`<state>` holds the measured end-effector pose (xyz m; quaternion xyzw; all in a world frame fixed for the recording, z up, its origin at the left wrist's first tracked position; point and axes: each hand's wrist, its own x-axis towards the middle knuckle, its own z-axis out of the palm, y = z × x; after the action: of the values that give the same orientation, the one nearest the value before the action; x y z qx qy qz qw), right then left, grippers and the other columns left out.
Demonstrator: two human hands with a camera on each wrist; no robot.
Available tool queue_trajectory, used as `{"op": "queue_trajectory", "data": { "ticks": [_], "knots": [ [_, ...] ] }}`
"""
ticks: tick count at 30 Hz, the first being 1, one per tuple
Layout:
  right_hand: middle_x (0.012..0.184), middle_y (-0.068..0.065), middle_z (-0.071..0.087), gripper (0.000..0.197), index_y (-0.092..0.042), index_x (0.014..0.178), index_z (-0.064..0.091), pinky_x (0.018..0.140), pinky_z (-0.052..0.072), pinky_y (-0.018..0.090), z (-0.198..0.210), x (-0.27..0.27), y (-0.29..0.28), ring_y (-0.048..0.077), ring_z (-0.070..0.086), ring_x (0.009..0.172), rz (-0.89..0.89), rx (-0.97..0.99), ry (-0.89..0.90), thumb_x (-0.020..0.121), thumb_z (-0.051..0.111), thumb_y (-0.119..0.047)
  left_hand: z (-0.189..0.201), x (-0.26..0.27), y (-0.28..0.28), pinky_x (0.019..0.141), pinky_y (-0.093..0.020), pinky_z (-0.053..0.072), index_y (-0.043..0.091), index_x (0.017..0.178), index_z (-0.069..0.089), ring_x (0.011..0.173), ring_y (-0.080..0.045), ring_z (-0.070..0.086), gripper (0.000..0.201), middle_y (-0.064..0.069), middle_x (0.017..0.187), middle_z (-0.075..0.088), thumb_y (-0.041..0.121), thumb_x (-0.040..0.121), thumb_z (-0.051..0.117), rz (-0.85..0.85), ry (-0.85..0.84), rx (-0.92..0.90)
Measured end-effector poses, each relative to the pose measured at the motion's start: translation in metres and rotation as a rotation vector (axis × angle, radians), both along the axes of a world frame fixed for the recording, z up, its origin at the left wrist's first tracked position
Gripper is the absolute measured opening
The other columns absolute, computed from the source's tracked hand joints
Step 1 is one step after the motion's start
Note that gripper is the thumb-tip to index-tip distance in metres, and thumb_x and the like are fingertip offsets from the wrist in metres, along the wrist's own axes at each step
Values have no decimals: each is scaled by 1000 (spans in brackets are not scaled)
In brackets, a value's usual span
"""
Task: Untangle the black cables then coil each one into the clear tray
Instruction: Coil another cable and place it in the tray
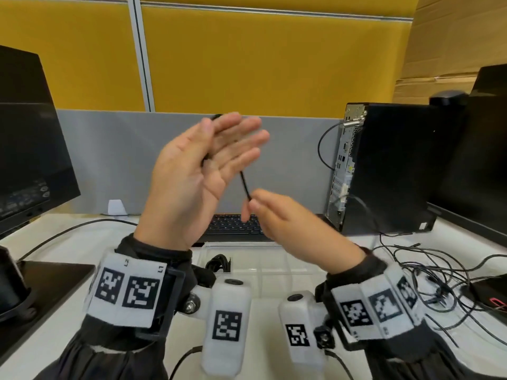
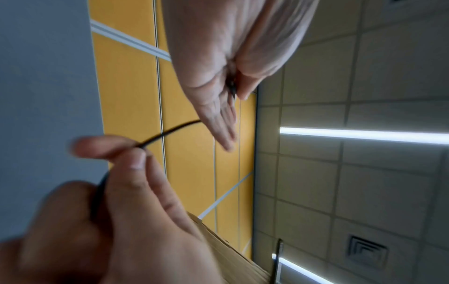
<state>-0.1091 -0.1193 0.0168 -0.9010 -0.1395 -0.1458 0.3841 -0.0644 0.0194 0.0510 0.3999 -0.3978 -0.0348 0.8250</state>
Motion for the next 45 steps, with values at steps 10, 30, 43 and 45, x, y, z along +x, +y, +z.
{"op": "queue_trajectory", "data": {
  "ticks": [10, 30, 43, 45],
  "knots": [
    [55, -11, 44, 19, -21, 86, 60, 49, 27, 16, 35, -39, -18, 7, 37, 48, -158, -121, -456, 98, 46, -25, -22, 24, 7, 80, -30, 51, 4, 91, 57, 81, -14, 68, 30, 0, 88, 70, 20, 101, 34, 448, -413, 890],
    [47, -9, 44, 27, -23, 75, 61, 47, 30, 17, 33, -39, -32, 8, 40, 46, -148, -304, -230, 94, 45, -34, -24, 4, -15, 67, -23, 47, 7, 76, 63, 59, -7, 61, 41, -2, 58, 67, 30, 99, 38, 602, -601, 922],
    [44, -8, 26, 43, -20, 62, 48, 47, 24, 17, 22, -21, -58, 7, 25, 41, -140, -147, -143, 96, 35, -43, -10, 11, 7, 50, -15, 36, 17, 56, 51, 45, -15, 39, 40, 3, 40, 45, 24, 94, 44, 374, -301, 576],
    [48, -8, 27, 43, -24, 59, 41, 52, 27, 26, 24, -25, -72, 7, 26, 45, -155, -177, -94, 93, 33, -48, -10, 23, 16, 48, -23, 35, 18, 56, 50, 40, -9, 37, 38, -1, 46, 47, 29, 91, 44, 603, -354, 601]
  ]
}}
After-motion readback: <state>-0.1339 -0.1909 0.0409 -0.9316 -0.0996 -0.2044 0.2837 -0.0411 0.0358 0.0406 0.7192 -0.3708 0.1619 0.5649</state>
